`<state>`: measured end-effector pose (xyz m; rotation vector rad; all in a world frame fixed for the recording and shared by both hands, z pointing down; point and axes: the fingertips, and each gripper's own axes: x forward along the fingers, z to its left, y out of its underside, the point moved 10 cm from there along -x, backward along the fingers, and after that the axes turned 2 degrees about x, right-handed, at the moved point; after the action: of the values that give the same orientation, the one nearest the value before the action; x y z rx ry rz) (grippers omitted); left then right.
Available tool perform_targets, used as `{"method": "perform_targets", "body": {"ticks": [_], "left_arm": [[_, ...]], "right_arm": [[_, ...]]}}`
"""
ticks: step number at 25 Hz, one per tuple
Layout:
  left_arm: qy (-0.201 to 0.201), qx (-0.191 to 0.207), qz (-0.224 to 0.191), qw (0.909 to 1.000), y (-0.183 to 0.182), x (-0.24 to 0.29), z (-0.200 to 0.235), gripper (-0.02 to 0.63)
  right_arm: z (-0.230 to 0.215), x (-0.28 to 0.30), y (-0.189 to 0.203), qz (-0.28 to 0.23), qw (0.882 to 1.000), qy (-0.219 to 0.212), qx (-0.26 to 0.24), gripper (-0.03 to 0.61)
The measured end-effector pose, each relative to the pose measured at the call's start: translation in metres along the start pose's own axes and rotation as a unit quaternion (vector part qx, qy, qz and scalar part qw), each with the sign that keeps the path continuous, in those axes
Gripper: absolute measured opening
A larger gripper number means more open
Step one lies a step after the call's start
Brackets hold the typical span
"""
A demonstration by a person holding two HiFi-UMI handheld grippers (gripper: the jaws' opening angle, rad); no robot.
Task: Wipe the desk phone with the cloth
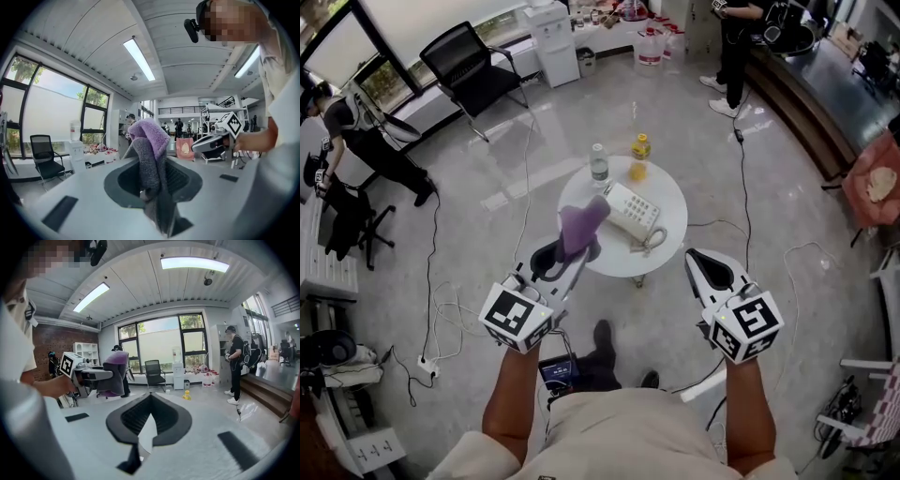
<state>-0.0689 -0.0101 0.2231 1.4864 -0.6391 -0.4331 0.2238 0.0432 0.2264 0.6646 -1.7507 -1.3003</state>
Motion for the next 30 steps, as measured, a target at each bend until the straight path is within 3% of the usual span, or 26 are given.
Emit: {"method": "perform_targets", "body": {"ticks": [11,30], "left_arm": [[-0.012,-0.045,0.03,0.9985,0.044,0.043,0.052,0.091],[-0.043,-0.124,0.061,0.9895,0.125,0.066,0.102,0.091]], "right_arm": [[-0.038,0.091,0.013,0.032,0.999,-0.029,-0.002,-0.006],[-0.069,0.2,0.066,0.075,0.995,-0.066,0.0,0.011]]}}
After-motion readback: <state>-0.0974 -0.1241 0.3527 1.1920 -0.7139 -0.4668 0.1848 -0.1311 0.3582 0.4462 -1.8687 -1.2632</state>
